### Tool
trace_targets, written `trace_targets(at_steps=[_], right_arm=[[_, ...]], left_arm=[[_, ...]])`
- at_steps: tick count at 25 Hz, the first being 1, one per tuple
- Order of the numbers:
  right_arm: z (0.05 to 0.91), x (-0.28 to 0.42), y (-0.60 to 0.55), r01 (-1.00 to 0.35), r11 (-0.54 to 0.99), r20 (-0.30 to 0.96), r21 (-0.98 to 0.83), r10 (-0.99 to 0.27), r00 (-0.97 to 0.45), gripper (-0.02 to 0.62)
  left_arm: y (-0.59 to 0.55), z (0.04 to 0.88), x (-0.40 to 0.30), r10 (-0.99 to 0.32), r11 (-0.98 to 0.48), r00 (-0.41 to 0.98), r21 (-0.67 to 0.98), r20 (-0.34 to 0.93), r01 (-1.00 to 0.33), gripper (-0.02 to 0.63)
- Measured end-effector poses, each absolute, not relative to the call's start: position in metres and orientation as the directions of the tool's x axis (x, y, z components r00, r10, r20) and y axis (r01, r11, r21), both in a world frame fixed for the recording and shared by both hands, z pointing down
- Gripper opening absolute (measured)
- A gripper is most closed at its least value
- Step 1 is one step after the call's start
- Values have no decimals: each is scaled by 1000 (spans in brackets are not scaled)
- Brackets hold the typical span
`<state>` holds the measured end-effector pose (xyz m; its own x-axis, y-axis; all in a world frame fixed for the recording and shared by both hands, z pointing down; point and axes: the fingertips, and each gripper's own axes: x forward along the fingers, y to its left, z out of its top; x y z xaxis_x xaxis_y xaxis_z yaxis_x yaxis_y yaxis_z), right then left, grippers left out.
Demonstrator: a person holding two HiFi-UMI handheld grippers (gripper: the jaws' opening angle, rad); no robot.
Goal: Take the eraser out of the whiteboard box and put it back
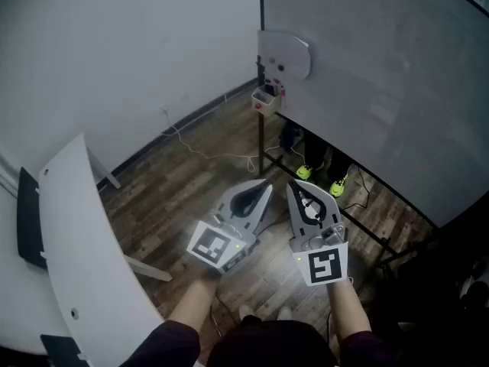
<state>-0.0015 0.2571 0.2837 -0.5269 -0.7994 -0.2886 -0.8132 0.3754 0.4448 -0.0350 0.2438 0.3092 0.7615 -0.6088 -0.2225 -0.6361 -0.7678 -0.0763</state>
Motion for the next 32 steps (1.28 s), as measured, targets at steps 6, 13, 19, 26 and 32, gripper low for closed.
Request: trace_targets(at_steps=[6, 13, 19, 26, 32], right_arm=[[321, -5, 237, -820, 497, -104, 283, -834, -542, 3], [346, -12, 214, -749, 628, 57, -210, -757, -651, 3], [352, -13, 210, -727, 623, 59, -289, -746, -663, 3], [357, -24, 202, -729, 617, 71, -297, -747, -661, 3], [359, -44, 196, -737, 606, 84, -301, -753, -653, 3]], left_arm=[[227, 340, -40, -661, -746, 746, -35, -82, -665, 6], [204, 358, -52, -685, -709, 726, 182, 53, -682, 6], [199, 361, -64, -693, -692, 717, 209, 80, -691, 6], [192, 364, -80, -693, -689, 716, 219, 83, -691, 6], [190, 359, -101, -683, -701, 727, 218, 73, -680, 5]])
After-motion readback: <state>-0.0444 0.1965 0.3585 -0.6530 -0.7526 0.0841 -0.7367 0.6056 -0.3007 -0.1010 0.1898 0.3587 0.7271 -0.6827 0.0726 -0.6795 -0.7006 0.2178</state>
